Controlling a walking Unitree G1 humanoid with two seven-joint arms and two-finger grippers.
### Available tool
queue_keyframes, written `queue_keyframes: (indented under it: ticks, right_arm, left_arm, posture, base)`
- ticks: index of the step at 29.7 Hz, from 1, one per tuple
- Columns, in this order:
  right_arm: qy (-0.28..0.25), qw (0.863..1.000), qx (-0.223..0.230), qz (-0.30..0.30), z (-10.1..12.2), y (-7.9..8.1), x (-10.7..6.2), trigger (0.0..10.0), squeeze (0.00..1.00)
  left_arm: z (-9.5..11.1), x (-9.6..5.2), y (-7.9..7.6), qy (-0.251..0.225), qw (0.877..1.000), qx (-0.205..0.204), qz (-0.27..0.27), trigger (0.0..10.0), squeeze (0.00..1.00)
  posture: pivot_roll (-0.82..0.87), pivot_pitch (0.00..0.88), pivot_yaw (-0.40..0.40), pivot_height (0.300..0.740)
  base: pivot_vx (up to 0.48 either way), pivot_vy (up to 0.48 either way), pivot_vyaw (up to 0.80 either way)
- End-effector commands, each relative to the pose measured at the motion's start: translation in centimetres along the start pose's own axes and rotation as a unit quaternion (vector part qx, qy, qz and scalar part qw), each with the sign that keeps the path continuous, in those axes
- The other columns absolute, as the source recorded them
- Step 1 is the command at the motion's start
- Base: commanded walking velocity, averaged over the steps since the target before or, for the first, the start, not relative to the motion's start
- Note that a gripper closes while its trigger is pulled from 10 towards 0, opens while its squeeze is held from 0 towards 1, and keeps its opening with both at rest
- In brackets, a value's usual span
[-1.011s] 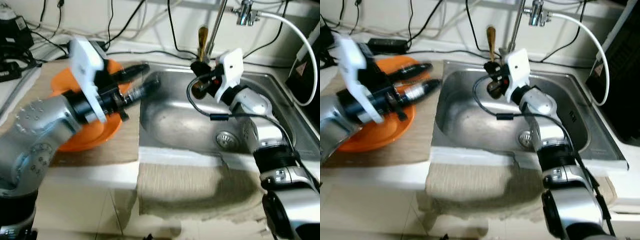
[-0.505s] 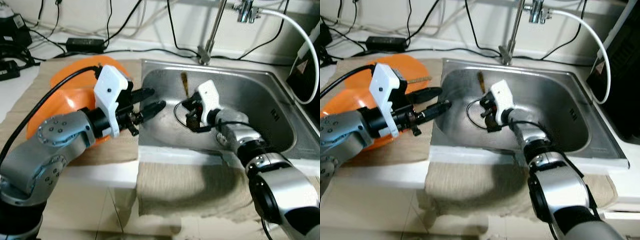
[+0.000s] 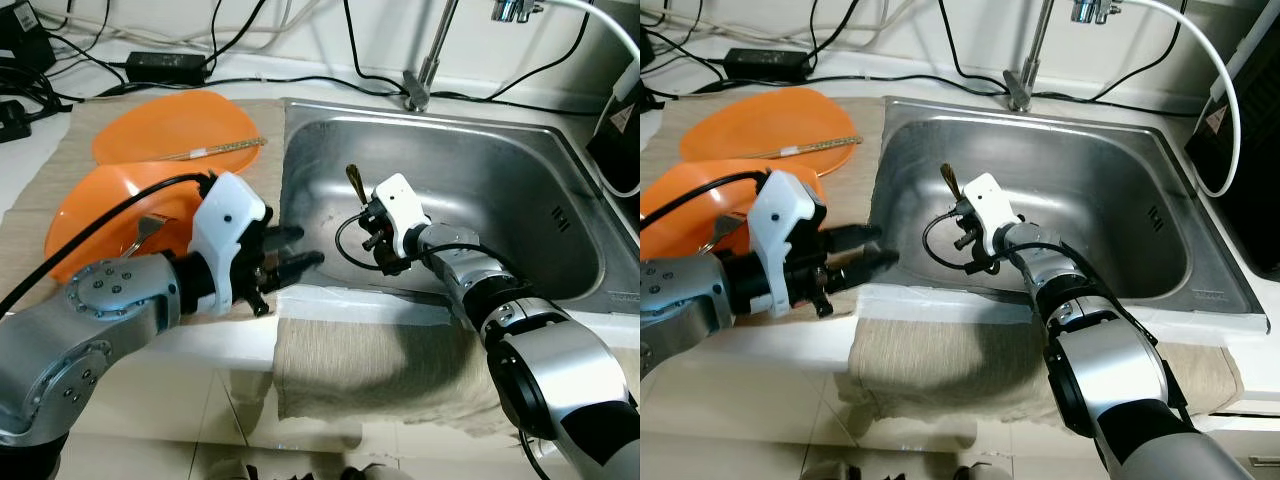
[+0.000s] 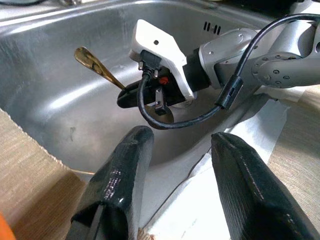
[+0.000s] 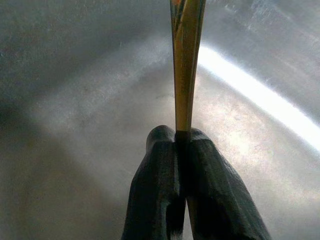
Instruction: Kitchen organization
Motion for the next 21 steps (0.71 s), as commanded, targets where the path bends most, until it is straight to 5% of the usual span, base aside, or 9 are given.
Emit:
queue_keyframes:
  ticks: [1, 2, 4, 15, 18, 21]
  right_arm:
    - [0.009, 1.0, 0.003, -0.003, -0.5, -0.1, -0.1, 10.0, 0.38]
    - [0.009, 1.0, 0.003, -0.002, -0.4, -0.1, -0.1, 10.0, 0.43]
    - [0.01, 1.0, 0.004, 0.0, -0.4, 0.0, 0.0, 10.0, 0.77]
    - [0.014, 1.0, 0.003, 0.003, -0.6, 0.3, 0.1, 10.0, 0.8]
    - [-0.015, 1.0, 0.014, -0.001, 0.4, 0.0, 0.0, 10.0, 0.9]
    - [-0.113, 0.991, 0.069, -0.01, 3.8, -1.3, -0.5, 10.0, 0.91]
  left_arm:
    - [0.3, 0.0, -0.5, -0.001, 1.0, 0.003, -0.008, 10.0, 0.0]
    - [0.4, 0.0, -0.4, -0.004, 1.0, 0.003, -0.005, 10.0, 0.0]
    - [0.6, 0.0, -0.2, -0.008, 1.0, 0.005, 0.001, 10.0, 0.0]
    - [0.9, -0.2, 0.4, -0.01, 1.0, 0.008, 0.021, 10.0, 0.0]
    - [2.0, -1.4, 2.0, -0.03, 0.997, 0.02, 0.067, 10.0, 0.0]
    - [3.1, -4.1, 4.1, -0.029, 0.992, 0.04, 0.12, 10.0, 0.0]
  posture:
    - [0.08, 0.132, -0.09, 0.74]
    - [0.08, 0.131, -0.091, 0.74]
    - [0.09, 0.128, -0.094, 0.74]
    - [0.1, 0.099, -0.106, 0.74]
    - [0.1, 0.082, -0.111, 0.74]
    - [0.1, 0.06, -0.124, 0.74]
  base:
    - [0.0, 0.0, 0.0]
    - [0.0, 0.0, 0.0]
    - [0.0, 0.0, 0.0]
    - [0.0, 0.0, 0.0]
    - [0.0, 0.0, 0.0]
    - [0.0, 0.0, 0.0]
Point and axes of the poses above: a point about 5 cm out from each wrist's last joint towards the gripper, its own x axis pointing out of the wrist towards the gripper, its own z axis along the axis of the wrist's last joint, y = z × x, the point moved 2 cm from there along x, pointing out of the wrist towards the gripper, and after that the axes turned 1 degree about -x, right-handed, at the moved point
